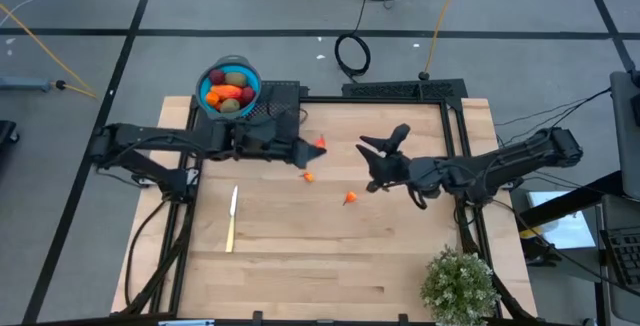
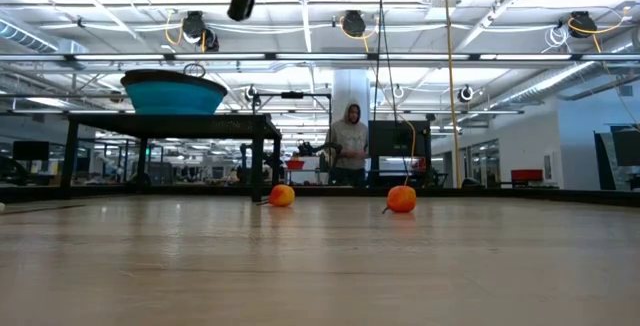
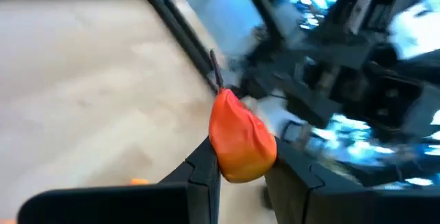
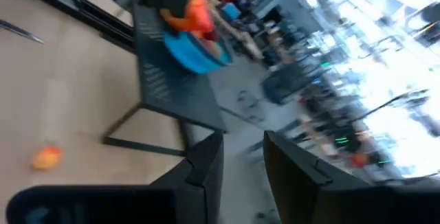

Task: Pick & Place Fruit
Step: Put the pear into the blue strainer bowl on the shelf

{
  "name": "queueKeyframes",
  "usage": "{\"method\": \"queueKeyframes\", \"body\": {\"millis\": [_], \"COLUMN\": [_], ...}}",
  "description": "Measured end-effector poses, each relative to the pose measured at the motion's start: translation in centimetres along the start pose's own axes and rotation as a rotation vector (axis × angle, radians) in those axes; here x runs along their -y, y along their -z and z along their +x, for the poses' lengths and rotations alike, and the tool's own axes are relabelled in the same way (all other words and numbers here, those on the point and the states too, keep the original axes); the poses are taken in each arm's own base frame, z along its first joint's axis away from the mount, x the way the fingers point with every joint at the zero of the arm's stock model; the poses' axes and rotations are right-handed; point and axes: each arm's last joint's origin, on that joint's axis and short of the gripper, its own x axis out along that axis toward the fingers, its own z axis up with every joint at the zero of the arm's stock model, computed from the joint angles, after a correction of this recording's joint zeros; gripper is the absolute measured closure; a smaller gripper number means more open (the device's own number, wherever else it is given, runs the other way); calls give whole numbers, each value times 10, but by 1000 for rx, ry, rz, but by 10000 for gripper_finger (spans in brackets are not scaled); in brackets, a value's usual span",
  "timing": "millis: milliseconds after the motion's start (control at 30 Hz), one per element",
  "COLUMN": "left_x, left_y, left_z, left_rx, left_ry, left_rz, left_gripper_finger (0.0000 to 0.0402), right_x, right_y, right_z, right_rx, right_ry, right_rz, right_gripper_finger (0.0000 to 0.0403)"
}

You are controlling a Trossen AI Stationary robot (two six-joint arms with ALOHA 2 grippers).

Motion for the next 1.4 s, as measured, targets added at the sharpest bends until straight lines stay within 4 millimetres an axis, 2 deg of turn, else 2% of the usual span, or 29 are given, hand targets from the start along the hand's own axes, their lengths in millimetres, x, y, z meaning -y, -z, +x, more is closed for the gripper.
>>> {"method": "queueKeyframes", "body": {"millis": [267, 533, 733, 1033, 1400], "left_x": [-16, -38, -56, -85, -117], "left_y": [-23, -40, -49, -61, -72], "left_z": [-39, -83, -107, -122, -136], "left_rx": [116, 188, 235, 182, 79], "left_ry": [-228, -490, -712, -939, -1048], "left_rz": [167, 248, 304, 306, 159], "left_gripper_finger": [316, 316, 316, 316, 316], "right_x": [16, 40, 55, 70, 81], "right_y": [11, 23, 31, 42, 48], "right_z": [-21, -42, -59, -78, -92], "right_rx": [52, 99, 133, 146, 195], "right_ry": [-261, -509, -620, -646, -674], "right_rz": [246, 415, 490, 493, 508], "right_gripper_finger": [335, 397, 400, 402, 402]}}
